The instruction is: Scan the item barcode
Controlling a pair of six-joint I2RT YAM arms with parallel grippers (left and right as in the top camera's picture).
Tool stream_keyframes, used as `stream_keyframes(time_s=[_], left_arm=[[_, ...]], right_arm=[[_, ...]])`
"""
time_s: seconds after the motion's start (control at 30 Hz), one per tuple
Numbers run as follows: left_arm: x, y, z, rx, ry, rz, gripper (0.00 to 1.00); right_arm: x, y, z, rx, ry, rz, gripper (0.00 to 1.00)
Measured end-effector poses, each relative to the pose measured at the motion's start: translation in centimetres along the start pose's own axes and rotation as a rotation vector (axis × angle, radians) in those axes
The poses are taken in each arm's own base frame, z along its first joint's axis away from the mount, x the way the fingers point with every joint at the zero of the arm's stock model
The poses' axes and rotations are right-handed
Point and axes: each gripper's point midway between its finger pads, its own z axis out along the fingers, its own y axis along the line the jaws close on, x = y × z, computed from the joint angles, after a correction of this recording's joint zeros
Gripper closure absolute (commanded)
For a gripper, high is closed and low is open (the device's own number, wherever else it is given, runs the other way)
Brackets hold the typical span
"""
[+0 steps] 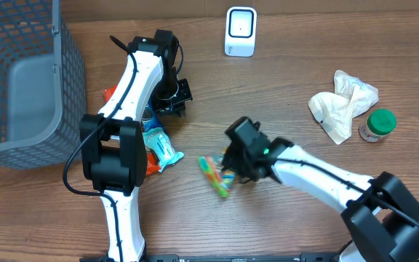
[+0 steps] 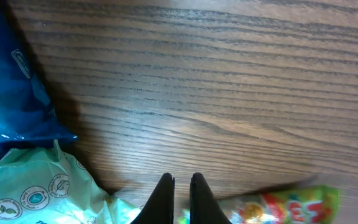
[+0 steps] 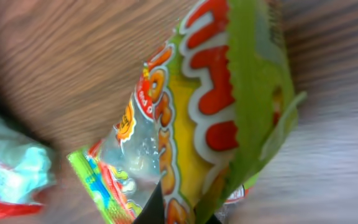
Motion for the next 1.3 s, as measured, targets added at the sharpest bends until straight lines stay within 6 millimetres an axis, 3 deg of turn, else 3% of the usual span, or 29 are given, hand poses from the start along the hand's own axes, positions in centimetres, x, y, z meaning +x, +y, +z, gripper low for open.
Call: stream_keyframes(time_s=[0.23, 0.43, 0.53, 0.8, 1.1, 1.3], left_arm=[[0.1, -0.2, 0.1, -0.007, -0.002, 0.01, 0.96], [0.8, -1.2, 0.3, -0.012, 0.002, 0.038, 0.96], [1.1, -1.7, 0.5, -0.017, 0.003, 0.055, 0.96], [1.5, -2.3, 0.6, -0.02, 0.003, 0.07, 0.96], [1.2, -2.4, 0.6, -0.017, -0.008, 0.072, 0.96], [0.9, -2.2, 0.6, -0.028, -0.02, 0.072, 0.96]], right_arm=[[-4.2, -4.7, -5.5, 0.295, -0.025, -0.167, 0.96], [-7.7, -5.8, -9.3, 0.507, -0.204, -0.392, 0.96], [-8.4, -6.3, -9.5, 0.592, -0.241, -0.484, 0.96], [-9.7, -9.7, -7.3, 0.958, -0.252, -0.675, 0.96], [-9.2, -6.4, -8.8, 1.111, -0.415, -0.965, 0.96], [-8.2, -3.8, -7.2, 1.023, -0.457, -1.042, 0.96]])
